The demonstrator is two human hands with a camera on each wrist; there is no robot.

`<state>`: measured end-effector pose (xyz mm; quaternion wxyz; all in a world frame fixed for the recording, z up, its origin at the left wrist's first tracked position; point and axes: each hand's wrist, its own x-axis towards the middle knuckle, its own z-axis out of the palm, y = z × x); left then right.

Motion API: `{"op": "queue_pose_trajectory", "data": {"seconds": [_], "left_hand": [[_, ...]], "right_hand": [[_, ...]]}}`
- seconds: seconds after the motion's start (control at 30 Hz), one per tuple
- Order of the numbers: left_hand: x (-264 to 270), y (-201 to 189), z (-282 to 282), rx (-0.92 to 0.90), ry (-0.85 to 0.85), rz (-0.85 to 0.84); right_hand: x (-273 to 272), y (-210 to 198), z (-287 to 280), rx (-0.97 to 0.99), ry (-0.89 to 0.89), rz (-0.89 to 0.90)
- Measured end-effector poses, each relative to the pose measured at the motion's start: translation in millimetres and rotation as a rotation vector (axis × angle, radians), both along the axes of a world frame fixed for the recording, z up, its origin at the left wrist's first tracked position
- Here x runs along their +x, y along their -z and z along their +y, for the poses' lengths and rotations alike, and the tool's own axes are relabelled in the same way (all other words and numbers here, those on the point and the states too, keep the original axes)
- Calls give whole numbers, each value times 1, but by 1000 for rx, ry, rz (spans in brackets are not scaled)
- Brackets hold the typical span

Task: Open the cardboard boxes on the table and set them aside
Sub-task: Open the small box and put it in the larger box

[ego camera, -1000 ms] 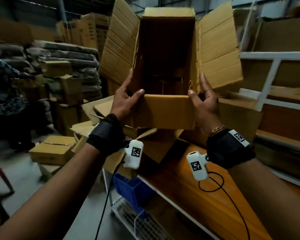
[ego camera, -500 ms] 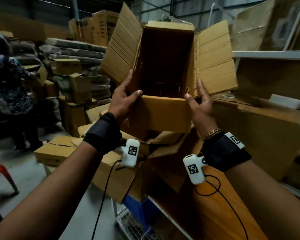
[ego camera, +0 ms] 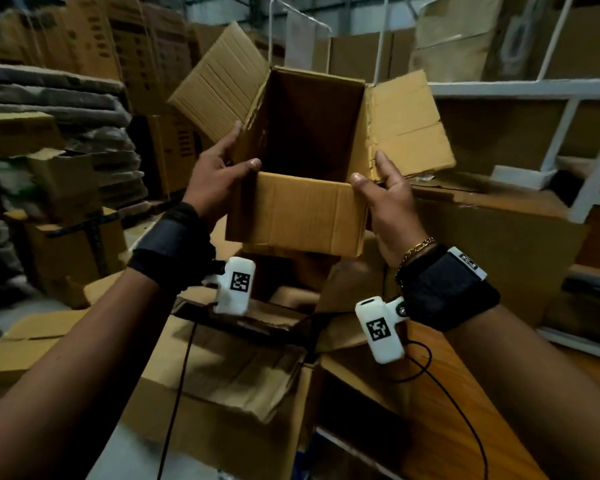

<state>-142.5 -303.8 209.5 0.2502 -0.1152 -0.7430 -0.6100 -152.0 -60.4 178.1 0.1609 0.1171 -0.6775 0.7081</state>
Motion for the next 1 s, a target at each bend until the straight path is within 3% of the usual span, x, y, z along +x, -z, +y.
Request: {"op": "queue_pose_trajectory", "data": {"seconds": [0.23,0.43,0.73,0.87,0.93,1.0], "left_hand": [[-40,6,-42,-57,122,-112],[-52,34,-54,-53,152,-268],[-57,45,-83,-167,163,-339],[-62,63,-83,-244,190,-451],[-67,74,-80,-340,195,-527],[-72,96,-81,-498,216,-615]], "right_hand": [[-12,13,-42,-54,74,-113],[-11,27,-58,83,135,-226],[0,30,-70,376,240,-198],[-2,47,-69,342,167,-336],[-6,61,-65,502,123,-339],[-10,80,-60,852,78,-436]]}}
